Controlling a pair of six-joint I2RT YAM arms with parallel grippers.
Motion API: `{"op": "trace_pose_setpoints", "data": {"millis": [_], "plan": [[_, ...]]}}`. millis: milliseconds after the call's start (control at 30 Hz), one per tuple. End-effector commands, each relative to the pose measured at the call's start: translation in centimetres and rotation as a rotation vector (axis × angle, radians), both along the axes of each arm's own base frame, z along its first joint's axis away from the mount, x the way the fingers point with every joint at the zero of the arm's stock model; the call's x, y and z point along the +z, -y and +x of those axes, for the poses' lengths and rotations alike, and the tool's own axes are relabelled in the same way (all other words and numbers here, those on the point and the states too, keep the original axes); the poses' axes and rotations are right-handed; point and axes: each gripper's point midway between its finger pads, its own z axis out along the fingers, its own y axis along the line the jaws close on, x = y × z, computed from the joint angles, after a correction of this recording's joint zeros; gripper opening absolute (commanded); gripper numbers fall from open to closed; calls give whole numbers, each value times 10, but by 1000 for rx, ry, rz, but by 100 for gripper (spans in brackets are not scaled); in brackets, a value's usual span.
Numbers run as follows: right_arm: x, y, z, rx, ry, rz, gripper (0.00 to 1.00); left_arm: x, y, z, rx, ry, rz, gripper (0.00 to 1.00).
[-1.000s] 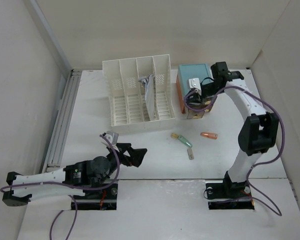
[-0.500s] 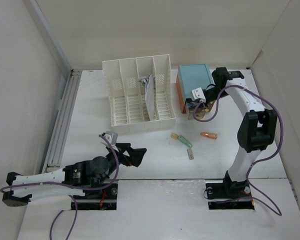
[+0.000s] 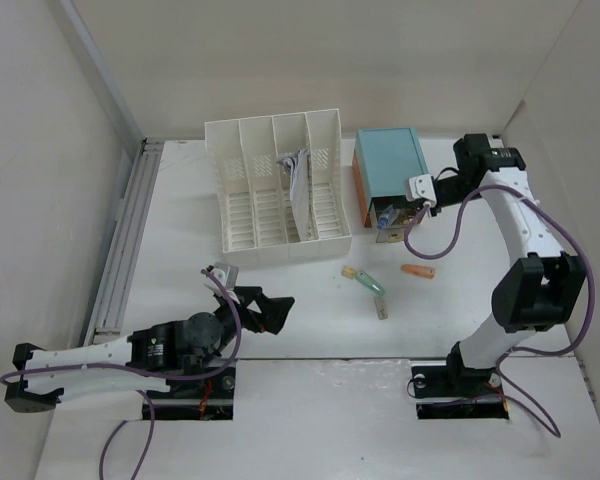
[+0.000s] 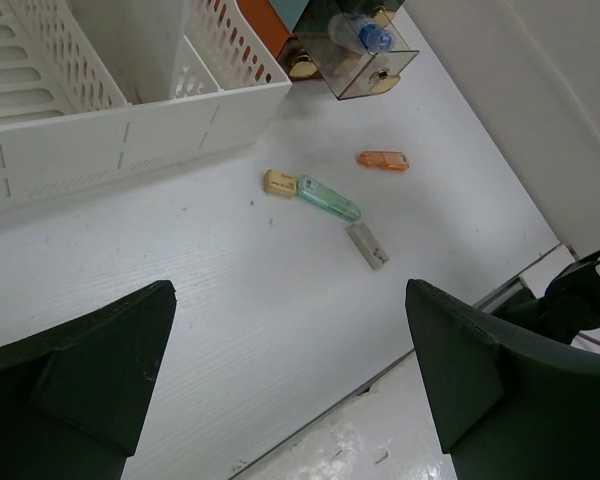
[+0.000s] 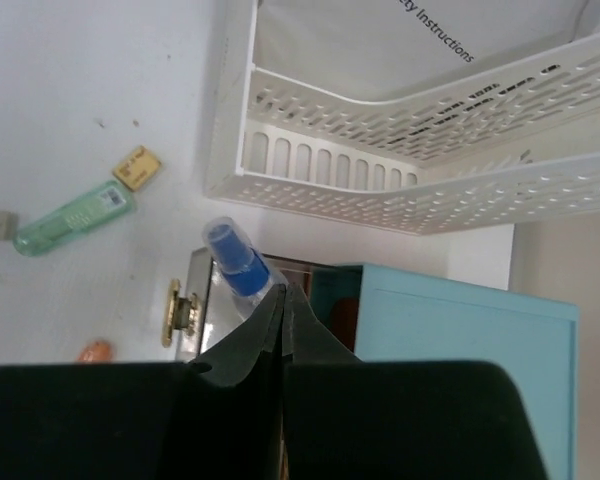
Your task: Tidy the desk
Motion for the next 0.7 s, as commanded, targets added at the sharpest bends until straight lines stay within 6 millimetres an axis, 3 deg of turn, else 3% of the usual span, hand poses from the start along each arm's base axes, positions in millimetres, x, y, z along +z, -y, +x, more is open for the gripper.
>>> {"op": "trace_pose_setpoints", "data": {"millis": [0, 200, 300, 500, 667], "plan": [[10, -16, -30, 16, -96, 82, 0, 19, 1, 2, 9, 15, -52, 99], [-30, -39, -55, 67, -274, 13, 0, 21, 3, 2, 8, 22, -54, 99], [-32, -46, -58, 83, -299, 37, 0, 21, 3, 2, 8, 22, -54, 99], [-25, -54, -38, 45, -307, 82, 0, 17, 3, 0, 0, 12, -54, 99], [-30, -44, -18, -54, -320, 58, 0, 19, 0, 0, 0, 14, -65, 99]]}}
